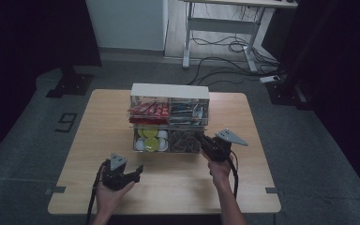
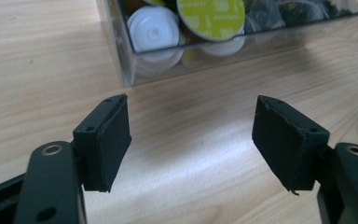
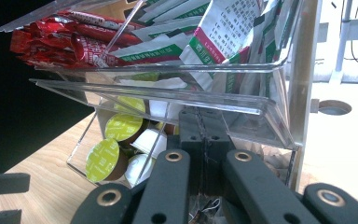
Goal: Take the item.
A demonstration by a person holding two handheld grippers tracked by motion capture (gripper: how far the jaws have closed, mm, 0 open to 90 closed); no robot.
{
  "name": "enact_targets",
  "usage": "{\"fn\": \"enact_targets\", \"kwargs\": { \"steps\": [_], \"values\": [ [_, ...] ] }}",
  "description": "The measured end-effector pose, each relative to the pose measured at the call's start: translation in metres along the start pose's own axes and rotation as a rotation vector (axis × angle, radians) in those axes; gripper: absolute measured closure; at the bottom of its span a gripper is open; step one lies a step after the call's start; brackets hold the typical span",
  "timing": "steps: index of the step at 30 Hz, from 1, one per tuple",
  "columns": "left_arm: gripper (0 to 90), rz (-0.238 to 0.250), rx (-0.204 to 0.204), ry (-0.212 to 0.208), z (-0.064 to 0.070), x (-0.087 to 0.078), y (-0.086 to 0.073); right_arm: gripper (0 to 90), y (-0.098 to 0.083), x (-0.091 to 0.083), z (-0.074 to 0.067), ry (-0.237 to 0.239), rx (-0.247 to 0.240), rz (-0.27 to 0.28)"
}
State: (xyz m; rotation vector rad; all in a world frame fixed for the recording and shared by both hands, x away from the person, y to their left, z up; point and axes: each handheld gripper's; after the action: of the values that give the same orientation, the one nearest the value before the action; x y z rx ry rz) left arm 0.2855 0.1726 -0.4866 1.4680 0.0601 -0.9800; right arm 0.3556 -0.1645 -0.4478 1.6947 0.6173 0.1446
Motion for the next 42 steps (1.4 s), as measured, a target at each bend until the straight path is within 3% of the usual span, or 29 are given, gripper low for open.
{"fn": "enact_targets", "kwargs": {
  "steps": [25,42],
  "values": [
    [28.7,0.007,0.011,0.009,0.005,0.021,0.022,89.4,0.0,0.0,0.0,0.001,0.002,0.0],
    [28.7,0.003,0.045,0.016,0.012,0.041,0.036,89.4,0.0,-0.001,0.004,0.002,0.009,-0.002]
  ]
}}
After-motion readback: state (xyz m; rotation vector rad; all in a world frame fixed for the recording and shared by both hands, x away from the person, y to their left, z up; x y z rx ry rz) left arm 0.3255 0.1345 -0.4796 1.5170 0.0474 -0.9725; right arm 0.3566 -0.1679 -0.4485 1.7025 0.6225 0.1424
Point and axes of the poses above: each handheld gripper's, and its own axes: x roughly forward along the jaws, y roughly out of its top, z roughly to its right, and after that the axes turned 9 degrees about -y, right-handed
